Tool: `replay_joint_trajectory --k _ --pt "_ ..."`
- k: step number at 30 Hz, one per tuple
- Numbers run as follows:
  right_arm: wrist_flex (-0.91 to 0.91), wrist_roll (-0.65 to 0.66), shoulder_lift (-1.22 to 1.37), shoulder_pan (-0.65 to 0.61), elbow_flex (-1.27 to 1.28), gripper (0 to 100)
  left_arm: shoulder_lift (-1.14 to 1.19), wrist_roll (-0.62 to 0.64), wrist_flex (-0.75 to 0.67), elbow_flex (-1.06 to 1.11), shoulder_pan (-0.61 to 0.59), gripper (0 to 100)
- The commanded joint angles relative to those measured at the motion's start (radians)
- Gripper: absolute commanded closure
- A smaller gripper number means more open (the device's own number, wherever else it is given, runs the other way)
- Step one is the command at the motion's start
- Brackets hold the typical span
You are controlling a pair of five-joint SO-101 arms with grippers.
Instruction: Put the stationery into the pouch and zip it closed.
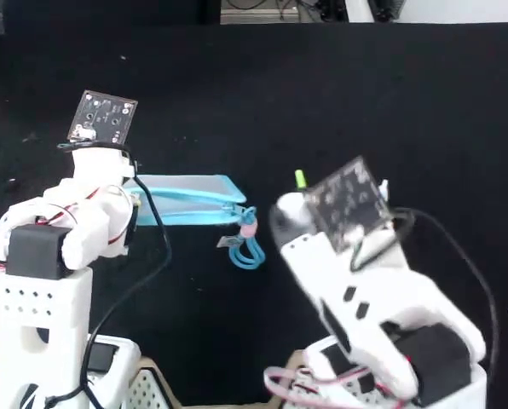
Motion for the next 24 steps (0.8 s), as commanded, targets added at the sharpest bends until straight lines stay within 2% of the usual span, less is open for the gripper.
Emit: replay_joint_trajectory --k 1,7,17,22,24 --pt "-0.15 -0.104 -0.071 -0.198 0.001 98.7 0.008 -0.006 0.003 0.019 0.021 97" --pt "-0.419 -0.143 -0.143 -0.336 0.157 98.7 0.008 -0.006 0.003 0.021 0.021 97" --pt "-0.836 -0.137 -0.346 -0.468 0.49 98.7 0.008 -0.006 0.006 0.021 0.016 97" --pt "-1.1 -0.127 -0.432 -0.483 0.696 98.7 0.008 -0.006 0.006 0.021 0.013 97" --pt "-1.209 -0.069 -0.446 -0.483 0.769 98.7 0.008 -0.006 0.006 0.021 0.013 97"
